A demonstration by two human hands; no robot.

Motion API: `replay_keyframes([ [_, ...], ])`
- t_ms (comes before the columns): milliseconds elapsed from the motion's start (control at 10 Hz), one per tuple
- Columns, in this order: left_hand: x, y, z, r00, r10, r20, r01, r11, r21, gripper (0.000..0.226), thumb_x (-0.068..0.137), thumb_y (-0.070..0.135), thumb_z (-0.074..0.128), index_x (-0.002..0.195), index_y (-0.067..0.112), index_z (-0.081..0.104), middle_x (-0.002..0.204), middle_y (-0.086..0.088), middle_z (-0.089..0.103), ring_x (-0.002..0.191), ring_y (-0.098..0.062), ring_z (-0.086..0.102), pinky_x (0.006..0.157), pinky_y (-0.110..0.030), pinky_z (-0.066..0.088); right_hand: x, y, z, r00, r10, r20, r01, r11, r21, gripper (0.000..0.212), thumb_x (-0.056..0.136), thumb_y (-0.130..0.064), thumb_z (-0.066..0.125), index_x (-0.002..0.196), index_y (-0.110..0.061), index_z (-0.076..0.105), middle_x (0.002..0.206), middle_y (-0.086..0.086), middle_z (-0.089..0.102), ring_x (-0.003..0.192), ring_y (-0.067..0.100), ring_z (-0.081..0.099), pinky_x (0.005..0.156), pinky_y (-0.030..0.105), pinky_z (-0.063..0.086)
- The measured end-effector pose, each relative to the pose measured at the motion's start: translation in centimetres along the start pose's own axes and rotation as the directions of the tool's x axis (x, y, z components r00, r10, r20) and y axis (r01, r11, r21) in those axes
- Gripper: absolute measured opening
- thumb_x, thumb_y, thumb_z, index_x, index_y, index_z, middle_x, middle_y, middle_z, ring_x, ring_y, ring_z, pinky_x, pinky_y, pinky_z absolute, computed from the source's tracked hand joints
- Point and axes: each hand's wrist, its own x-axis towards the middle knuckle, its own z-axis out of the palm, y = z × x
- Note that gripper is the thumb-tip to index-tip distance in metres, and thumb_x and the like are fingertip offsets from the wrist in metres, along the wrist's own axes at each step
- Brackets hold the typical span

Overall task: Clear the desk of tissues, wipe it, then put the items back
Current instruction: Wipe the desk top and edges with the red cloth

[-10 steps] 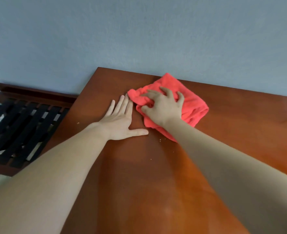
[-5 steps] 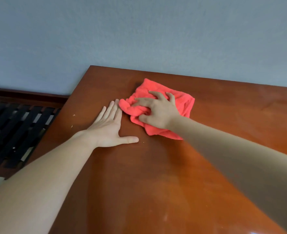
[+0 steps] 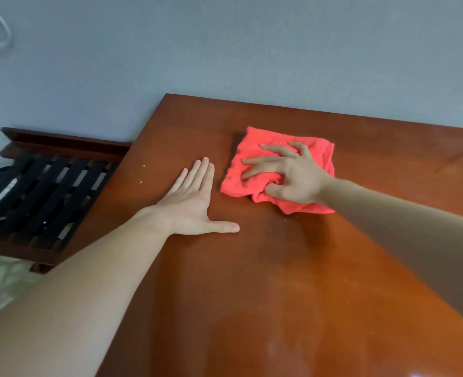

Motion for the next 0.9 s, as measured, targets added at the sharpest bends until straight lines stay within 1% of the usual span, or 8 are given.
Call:
replay_keyframes([
  [100, -0.7, -0.2, 0.2, 0.994, 0.014, 0.107, -0.012, 1.000, -0.021, 0.125, 0.076, 0.086, 0.041, 0.149, 0.011, -0.028, 0.153, 0.000, -0.039, 0.145, -0.016, -0.031, 0.120, -0.035, -0.015, 1.7, -0.1, 0.2, 0.962, 0.257, -0.086, -0.256, 0.966, 0.028, 0.045, 0.083, -0.043, 0.047, 0.126, -0.057, 0.049, 0.149, -0.031, 0.033, 0.148, 0.016, 0.016, 0.113, 0.062, 0.002],
  [200, -1.2, 0.5, -0.7, 0.985, 0.013, 0.172, -0.007, 0.999, -0.038, 0.136, 0.061, 0.096, 0.030, 0.150, 0.011, -0.028, 0.155, -0.001, -0.038, 0.143, -0.013, -0.034, 0.121, -0.037, -0.014, 2.8, -4.1, 1.8, 0.883, 0.441, -0.163, -0.436, 0.898, 0.066, 0.043, 0.087, -0.043, 0.046, 0.129, -0.052, 0.050, 0.149, -0.026, 0.037, 0.147, 0.022, 0.017, 0.113, 0.064, 0.002],
  [300, -1.3, 0.7, -0.5, 0.990, 0.015, 0.138, -0.010, 0.999, -0.036, 0.135, 0.064, 0.095, 0.031, 0.150, 0.009, -0.026, 0.157, -0.005, -0.036, 0.144, -0.014, -0.033, 0.121, -0.037, -0.014, -0.3, -4.4, 1.9, 0.975, 0.192, -0.111, -0.189, 0.981, 0.042, 0.044, 0.080, -0.041, 0.051, 0.121, -0.055, 0.055, 0.142, -0.032, 0.043, 0.145, 0.015, 0.022, 0.114, 0.058, 0.005],
  [400, -2.3, 0.8, -0.1, 0.989, 0.011, 0.144, -0.004, 0.999, -0.044, 0.136, 0.062, 0.097, 0.031, 0.150, 0.011, -0.028, 0.156, -0.003, -0.037, 0.142, -0.012, -0.035, 0.120, -0.035, -0.017, -2.6, -1.1, -0.2, 1.000, -0.012, 0.018, 0.010, 0.997, 0.072, 0.051, 0.071, -0.037, 0.051, 0.117, -0.059, 0.056, 0.141, -0.037, 0.040, 0.146, 0.007, 0.020, 0.114, 0.055, 0.006],
  [500, -3.2, 1.0, 0.2, 0.989, 0.011, 0.148, -0.007, 1.000, -0.027, 0.136, 0.062, 0.097, 0.030, 0.150, 0.012, -0.029, 0.156, -0.001, -0.038, 0.142, -0.012, -0.035, 0.121, -0.037, -0.015, -1.2, -0.5, -0.1, 0.985, 0.169, -0.041, -0.166, 0.984, 0.067, 0.047, 0.078, -0.040, 0.049, 0.119, -0.062, 0.052, 0.148, -0.033, 0.034, 0.148, 0.012, 0.016, 0.114, 0.062, 0.001],
  [600, -3.3, 1.0, 0.4, 0.990, 0.005, 0.139, -0.002, 1.000, -0.023, 0.137, 0.059, 0.098, 0.028, 0.150, 0.013, -0.028, 0.157, -0.001, -0.036, 0.143, -0.012, -0.033, 0.122, -0.039, -0.012, 0.7, -3.4, 1.3, 0.913, 0.383, -0.141, -0.375, 0.923, 0.082, 0.043, 0.089, -0.040, 0.047, 0.129, -0.053, 0.050, 0.149, -0.024, 0.038, 0.148, 0.017, 0.016, 0.114, 0.063, 0.000],
  [700, -3.1, 1.2, 0.4, 0.992, 0.000, 0.128, 0.002, 1.000, -0.019, 0.139, 0.055, 0.099, 0.025, 0.151, 0.013, -0.025, 0.158, 0.000, -0.034, 0.144, -0.011, -0.031, 0.121, -0.036, -0.013, -0.4, -4.5, 1.9, 0.930, 0.337, -0.143, -0.326, 0.940, 0.097, 0.040, 0.087, -0.038, 0.050, 0.123, -0.053, 0.055, 0.144, -0.022, 0.046, 0.146, 0.014, 0.021, 0.115, 0.059, 0.001],
  [900, -3.5, 1.7, 0.3, 0.991, -0.037, 0.128, 0.037, 0.999, -0.001, 0.138, 0.053, 0.099, 0.023, 0.153, 0.015, -0.023, 0.159, 0.002, -0.031, 0.145, -0.009, -0.028, 0.121, -0.034, -0.012, -3.9, -5.7, 2.5, 0.971, 0.187, -0.152, -0.169, 0.978, 0.122, 0.036, 0.084, -0.034, 0.054, 0.112, -0.054, 0.061, 0.136, -0.031, 0.050, 0.143, 0.007, 0.025, 0.116, 0.055, 0.003],
])
